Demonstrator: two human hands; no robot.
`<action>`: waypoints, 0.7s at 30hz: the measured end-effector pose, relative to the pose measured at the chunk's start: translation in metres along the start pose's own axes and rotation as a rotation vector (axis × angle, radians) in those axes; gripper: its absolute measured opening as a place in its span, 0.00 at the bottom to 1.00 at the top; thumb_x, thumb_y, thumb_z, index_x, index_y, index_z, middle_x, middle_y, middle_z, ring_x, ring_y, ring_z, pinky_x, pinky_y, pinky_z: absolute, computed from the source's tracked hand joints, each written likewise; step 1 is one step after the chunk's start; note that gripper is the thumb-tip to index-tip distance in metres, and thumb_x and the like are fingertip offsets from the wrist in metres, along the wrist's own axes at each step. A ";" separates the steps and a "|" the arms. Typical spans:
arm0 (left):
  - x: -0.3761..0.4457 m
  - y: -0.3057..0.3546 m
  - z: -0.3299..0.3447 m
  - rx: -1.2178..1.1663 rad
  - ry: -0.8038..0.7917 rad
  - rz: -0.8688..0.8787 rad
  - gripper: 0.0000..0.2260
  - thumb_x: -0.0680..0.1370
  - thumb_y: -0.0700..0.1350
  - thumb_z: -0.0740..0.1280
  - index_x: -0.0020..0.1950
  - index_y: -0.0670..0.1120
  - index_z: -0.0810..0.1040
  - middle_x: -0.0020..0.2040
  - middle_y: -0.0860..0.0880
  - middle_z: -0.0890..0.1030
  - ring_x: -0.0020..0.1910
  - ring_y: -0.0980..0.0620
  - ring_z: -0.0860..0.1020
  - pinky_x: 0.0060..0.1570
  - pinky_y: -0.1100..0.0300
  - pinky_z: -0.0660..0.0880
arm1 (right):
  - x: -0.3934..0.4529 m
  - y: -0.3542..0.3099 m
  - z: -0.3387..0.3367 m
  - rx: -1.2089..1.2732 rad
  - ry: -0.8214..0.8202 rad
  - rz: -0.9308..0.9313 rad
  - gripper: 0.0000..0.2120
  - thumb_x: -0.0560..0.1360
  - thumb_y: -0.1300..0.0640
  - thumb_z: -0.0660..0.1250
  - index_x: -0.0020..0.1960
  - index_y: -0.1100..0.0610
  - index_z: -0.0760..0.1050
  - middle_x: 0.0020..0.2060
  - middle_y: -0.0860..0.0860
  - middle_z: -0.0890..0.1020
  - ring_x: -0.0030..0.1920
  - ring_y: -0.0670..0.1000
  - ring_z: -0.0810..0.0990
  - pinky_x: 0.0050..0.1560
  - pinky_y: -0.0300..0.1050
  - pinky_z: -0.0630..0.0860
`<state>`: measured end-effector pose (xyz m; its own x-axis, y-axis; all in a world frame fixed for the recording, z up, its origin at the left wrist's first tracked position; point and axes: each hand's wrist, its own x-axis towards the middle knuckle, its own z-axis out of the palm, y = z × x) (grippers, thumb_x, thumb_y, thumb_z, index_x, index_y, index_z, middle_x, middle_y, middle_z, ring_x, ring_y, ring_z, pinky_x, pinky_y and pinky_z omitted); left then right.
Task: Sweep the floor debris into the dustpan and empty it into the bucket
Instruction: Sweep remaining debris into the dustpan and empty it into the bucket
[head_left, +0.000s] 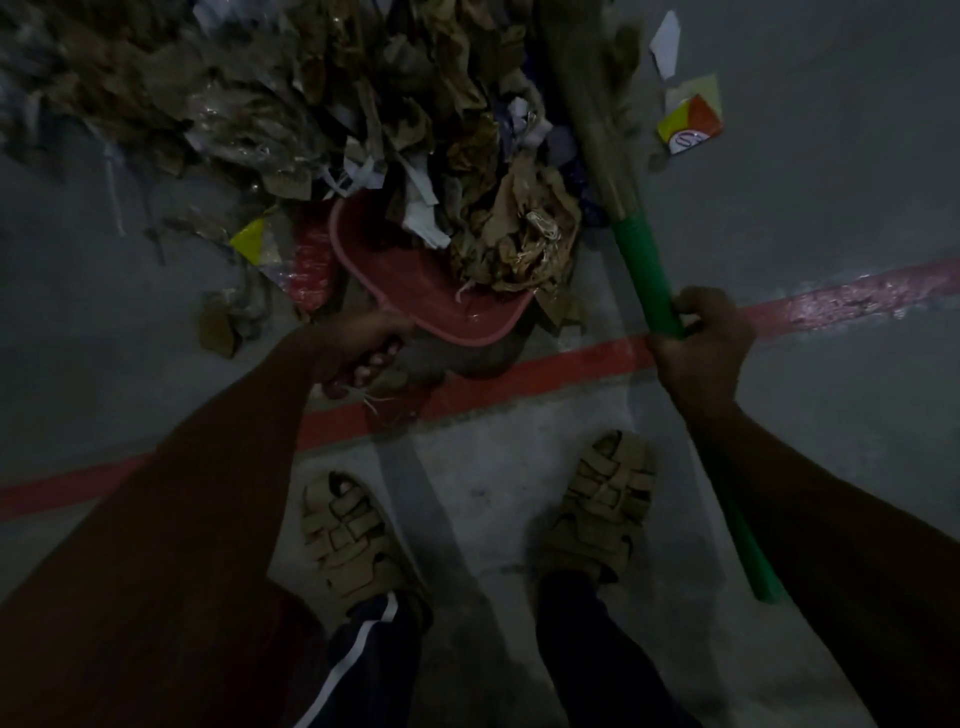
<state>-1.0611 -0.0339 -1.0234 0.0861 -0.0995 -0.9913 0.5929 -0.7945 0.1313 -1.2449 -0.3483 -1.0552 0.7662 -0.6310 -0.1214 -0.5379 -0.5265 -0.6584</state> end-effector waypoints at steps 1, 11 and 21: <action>0.000 0.000 -0.003 0.015 0.003 -0.005 0.19 0.80 0.47 0.60 0.30 0.46 0.63 0.20 0.50 0.61 0.15 0.55 0.58 0.18 0.71 0.57 | -0.005 0.000 0.003 0.021 -0.022 -0.024 0.14 0.61 0.65 0.71 0.47 0.64 0.77 0.44 0.59 0.80 0.44 0.54 0.78 0.40 0.42 0.71; 0.004 -0.004 -0.016 0.049 0.034 -0.018 0.19 0.80 0.49 0.62 0.30 0.45 0.65 0.22 0.50 0.62 0.17 0.53 0.59 0.24 0.67 0.56 | -0.061 0.001 0.004 0.073 -0.090 -0.030 0.18 0.60 0.65 0.72 0.50 0.65 0.80 0.41 0.54 0.80 0.40 0.45 0.76 0.38 0.29 0.72; -0.010 0.000 -0.001 0.038 0.078 0.012 0.19 0.80 0.46 0.63 0.29 0.47 0.63 0.23 0.51 0.61 0.18 0.54 0.58 0.21 0.69 0.55 | -0.118 -0.015 0.011 0.129 -0.259 -0.061 0.19 0.60 0.73 0.77 0.49 0.63 0.78 0.43 0.50 0.77 0.42 0.48 0.77 0.39 0.43 0.78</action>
<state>-1.0615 -0.0322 -1.0132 0.1560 -0.0633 -0.9857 0.5609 -0.8158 0.1412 -1.3234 -0.2599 -1.0394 0.8688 -0.4255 -0.2534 -0.4518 -0.4716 -0.7573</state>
